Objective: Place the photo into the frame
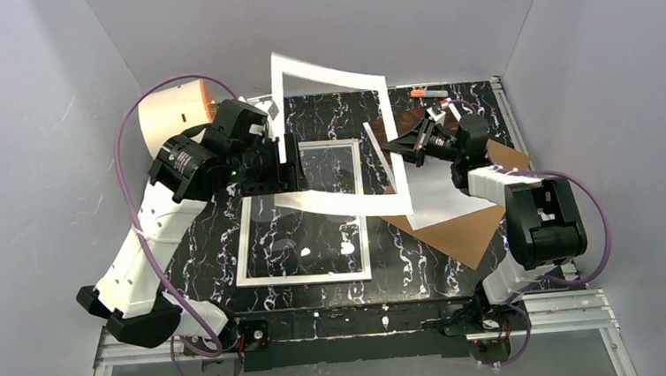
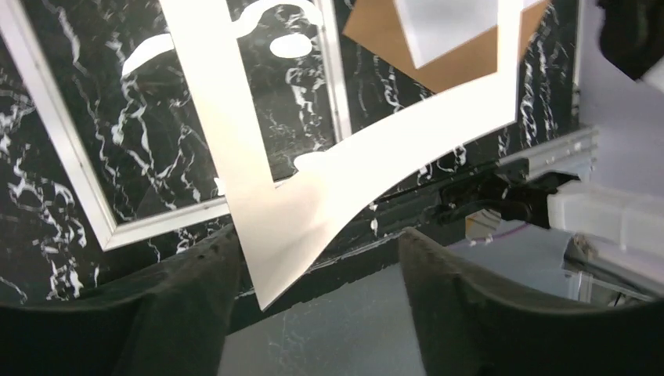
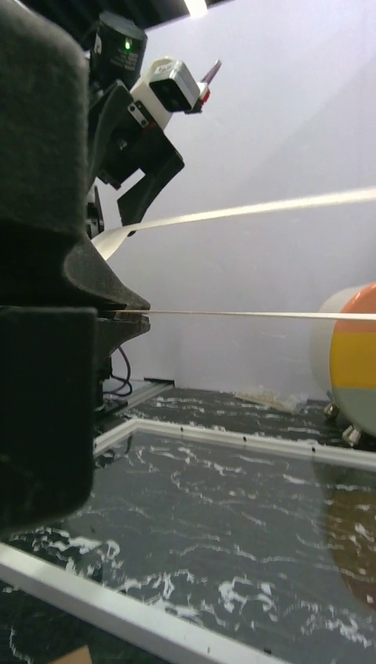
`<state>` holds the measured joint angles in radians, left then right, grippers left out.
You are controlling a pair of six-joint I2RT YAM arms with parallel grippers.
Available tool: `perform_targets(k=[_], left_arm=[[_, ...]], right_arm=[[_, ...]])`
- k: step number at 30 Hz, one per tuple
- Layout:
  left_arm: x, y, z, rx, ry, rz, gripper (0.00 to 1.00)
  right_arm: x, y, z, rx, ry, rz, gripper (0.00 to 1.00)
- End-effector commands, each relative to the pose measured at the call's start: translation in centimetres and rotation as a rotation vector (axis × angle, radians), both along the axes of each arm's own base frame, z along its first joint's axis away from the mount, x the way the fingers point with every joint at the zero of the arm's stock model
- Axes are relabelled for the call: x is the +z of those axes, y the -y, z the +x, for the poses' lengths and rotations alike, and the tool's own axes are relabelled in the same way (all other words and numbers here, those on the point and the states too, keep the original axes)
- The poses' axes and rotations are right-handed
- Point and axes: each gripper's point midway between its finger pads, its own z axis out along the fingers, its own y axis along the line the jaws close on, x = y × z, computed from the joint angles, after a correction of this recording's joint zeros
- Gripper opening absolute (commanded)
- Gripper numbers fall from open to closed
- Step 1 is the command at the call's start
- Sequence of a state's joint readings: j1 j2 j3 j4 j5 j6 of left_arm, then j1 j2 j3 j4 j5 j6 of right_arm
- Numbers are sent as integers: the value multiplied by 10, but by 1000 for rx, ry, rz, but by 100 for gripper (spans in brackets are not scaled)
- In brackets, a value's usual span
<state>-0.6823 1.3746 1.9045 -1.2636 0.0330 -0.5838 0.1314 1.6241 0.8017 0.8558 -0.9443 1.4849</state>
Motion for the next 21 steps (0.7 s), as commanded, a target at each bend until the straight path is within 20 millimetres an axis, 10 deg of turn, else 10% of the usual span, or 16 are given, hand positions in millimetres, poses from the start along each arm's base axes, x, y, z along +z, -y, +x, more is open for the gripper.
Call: perform_targets(k=[1, 10, 21], left_arm=[[-26, -33, -1, 106, -18, 136, 82], [-80, -96, 11, 365, -48, 440, 99], [-139, -135, 61, 557, -37, 464, 98]], right_arm=[[-18, -2, -9, 4, 34, -128, 1], [-95, -21, -34, 5, -101, -326, 1], [-108, -50, -45, 8, -161, -389, 1]])
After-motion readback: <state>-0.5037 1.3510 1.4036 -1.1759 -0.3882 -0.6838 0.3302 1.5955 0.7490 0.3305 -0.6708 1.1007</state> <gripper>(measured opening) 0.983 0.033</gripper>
